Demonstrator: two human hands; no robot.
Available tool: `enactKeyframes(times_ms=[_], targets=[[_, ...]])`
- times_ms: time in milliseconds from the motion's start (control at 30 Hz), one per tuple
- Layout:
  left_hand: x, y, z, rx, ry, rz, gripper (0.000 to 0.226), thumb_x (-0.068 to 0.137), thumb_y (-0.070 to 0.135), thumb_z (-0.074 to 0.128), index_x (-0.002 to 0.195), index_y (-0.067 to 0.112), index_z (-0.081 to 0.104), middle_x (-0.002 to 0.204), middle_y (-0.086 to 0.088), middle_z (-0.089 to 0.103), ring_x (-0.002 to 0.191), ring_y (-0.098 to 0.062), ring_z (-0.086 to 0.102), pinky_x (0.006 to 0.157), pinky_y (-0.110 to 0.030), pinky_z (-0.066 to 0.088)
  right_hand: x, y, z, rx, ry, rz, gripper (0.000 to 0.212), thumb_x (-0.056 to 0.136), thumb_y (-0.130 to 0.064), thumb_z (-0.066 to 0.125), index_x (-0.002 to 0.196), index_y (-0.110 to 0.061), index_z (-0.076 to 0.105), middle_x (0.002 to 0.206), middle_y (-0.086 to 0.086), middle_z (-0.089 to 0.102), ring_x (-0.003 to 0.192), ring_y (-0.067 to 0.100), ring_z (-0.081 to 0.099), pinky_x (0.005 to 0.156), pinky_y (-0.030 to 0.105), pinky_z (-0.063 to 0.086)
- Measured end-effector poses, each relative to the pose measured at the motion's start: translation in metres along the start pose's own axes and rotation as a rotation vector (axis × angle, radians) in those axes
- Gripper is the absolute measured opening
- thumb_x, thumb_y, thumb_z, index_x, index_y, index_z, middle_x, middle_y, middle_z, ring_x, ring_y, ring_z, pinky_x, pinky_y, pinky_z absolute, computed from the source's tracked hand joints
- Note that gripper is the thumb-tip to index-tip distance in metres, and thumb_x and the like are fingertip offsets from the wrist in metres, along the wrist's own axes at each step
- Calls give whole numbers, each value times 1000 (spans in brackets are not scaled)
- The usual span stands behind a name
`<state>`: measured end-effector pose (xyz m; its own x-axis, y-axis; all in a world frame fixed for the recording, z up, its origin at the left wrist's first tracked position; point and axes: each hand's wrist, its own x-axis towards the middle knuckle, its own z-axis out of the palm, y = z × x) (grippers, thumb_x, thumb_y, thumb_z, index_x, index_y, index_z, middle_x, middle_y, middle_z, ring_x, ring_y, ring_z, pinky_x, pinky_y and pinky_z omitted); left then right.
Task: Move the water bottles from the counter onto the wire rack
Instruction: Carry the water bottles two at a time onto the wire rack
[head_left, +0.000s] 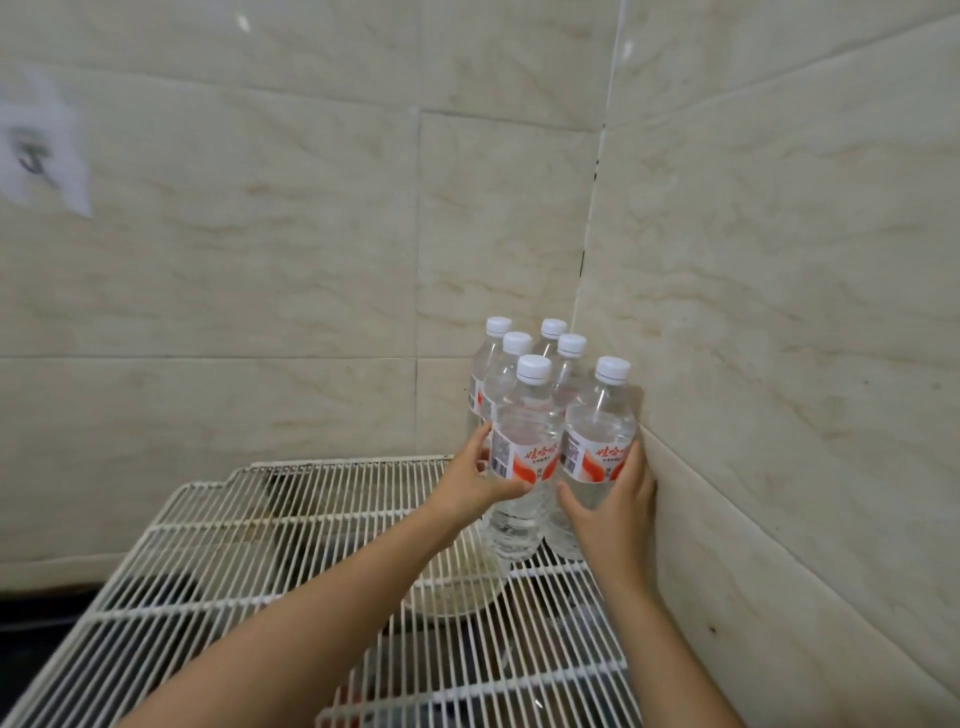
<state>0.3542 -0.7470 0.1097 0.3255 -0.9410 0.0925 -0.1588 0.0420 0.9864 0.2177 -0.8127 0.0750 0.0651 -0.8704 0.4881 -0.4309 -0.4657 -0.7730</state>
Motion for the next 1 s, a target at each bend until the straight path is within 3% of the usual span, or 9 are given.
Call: enactKeyframes(times_ms=[100,167,300,400,467,567,633,900,1000], targets=[[-19,1,-19,148,105,-48,81,77,14,69,143,23,23,139,-9,40,114,-17,44,88,-29,42,-7,-15,7,-196,355,-339,68,81,-40,58,133,-3,34,134,24,36,122,36,36,102,38,34],[-36,-1,-40,229,196,-78,74,80,18,66,141,18,26,144,-13,36,126,-25,41,94,-33,42,-12,-19,18,-208,415,-586,51,84,-39,46,122,-4,40,126,19,36,116,32,37,99,34,32],[-86,-8,-93,357,416,-105,61,84,22,61,138,14,33,144,-14,36,128,-28,41,105,-42,39,-31,-33,42,-154,94,-939,32,79,-25,48,105,-8,55,99,14,66,102,20,46,93,34,35],[-143,-14,-130,418,599,-109,54,85,20,59,135,14,38,141,-13,39,125,-28,43,105,-44,38,-49,-39,55,-197,-195,-1070,29,76,-31,46,88,-15,68,84,2,70,87,17,61,82,30,47],[-189,-19,-146,420,744,-133,50,85,20,58,132,13,42,136,-14,44,117,-26,48,99,-40,41,-58,-38,63,-255,-353,-1113,32,75,-36,45,85,-18,70,84,1,70,82,20,67,79,38,50],[-265,-33,-162,489,965,-150,43,86,16,57,127,10,48,115,-8,55,94,-16,52,80,-28,44,-72,-43,72,-313,-588,-1079,45,75,-43,38,89,-16,71,96,6,70,94,26,66,87,48,45],[-317,-48,-167,502,1111,-247,38,86,16,57,123,9,51,118,-12,53,99,-19,51,73,-29,44,-86,-54,74,-268,-712,-996,55,76,-48,32,93,-14,71,105,7,69,104,26,61,95,49,37],[-444,-83,-179,482,1366,-464,30,84,14,57,112,3,58,107,-13,59,89,-22,53,78,-31,40,-168,-142,89,4,-715,-1295,38,77,-39,43,78,-15,71,87,6,71,85,25,67,80,45,43],[-479,-81,-189,473,1435,-477,29,82,13,59,109,2,60,111,-19,61,97,-31,59,84,-33,42,-219,-171,95,112,-700,-1343,35,75,-38,45,77,-14,71,86,7,71,84,23,67,77,44,47]])
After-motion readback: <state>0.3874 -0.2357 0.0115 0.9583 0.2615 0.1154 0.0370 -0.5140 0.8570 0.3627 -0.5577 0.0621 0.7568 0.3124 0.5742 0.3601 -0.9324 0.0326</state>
